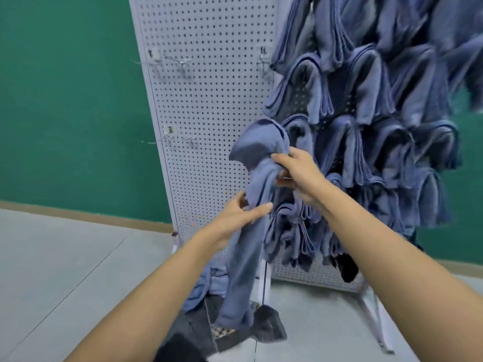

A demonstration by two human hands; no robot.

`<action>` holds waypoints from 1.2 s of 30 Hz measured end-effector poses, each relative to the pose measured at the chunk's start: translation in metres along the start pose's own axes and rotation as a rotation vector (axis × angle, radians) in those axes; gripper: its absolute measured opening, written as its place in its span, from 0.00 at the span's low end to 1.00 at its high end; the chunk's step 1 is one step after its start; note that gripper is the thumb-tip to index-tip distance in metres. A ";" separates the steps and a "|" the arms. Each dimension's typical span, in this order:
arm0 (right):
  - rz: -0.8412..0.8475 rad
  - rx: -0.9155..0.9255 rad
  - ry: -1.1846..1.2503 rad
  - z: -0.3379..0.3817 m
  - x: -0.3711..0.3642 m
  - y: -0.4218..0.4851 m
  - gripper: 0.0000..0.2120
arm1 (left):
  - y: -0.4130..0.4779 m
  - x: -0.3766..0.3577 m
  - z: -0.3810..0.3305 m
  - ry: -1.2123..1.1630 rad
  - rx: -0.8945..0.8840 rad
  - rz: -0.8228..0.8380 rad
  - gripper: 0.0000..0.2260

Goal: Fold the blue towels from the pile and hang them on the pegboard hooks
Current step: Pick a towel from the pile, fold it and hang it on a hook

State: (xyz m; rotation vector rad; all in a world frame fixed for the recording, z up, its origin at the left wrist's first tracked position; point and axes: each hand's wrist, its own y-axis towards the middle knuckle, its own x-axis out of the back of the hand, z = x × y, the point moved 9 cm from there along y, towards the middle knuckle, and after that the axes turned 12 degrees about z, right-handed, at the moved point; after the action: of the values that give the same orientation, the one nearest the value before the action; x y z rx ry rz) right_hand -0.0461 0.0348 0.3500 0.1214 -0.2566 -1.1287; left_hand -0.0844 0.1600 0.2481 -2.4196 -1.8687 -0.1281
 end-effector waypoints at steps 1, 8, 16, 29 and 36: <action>-0.005 0.006 0.082 0.009 0.005 -0.009 0.09 | -0.001 -0.016 0.003 0.048 0.029 0.010 0.34; -0.011 -0.074 0.009 -0.001 0.057 -0.070 0.10 | -0.001 -0.088 0.003 -0.393 0.029 0.001 0.16; -0.051 -0.313 -0.173 -0.093 0.097 -0.159 0.07 | 0.008 -0.120 0.033 -0.698 0.077 0.051 0.18; -0.178 -0.302 0.144 -0.120 0.138 -0.164 0.13 | 0.017 -0.084 0.042 -0.426 0.200 0.074 0.17; -0.365 -0.320 0.333 -0.127 0.169 -0.182 0.14 | 0.003 -0.067 0.057 -0.452 0.346 0.172 0.10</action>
State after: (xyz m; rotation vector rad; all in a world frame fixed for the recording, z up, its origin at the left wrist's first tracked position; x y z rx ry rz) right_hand -0.1042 -0.2001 0.2102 0.0718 0.2541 -1.4745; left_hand -0.0976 0.1020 0.1836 -2.4783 -1.6311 0.7453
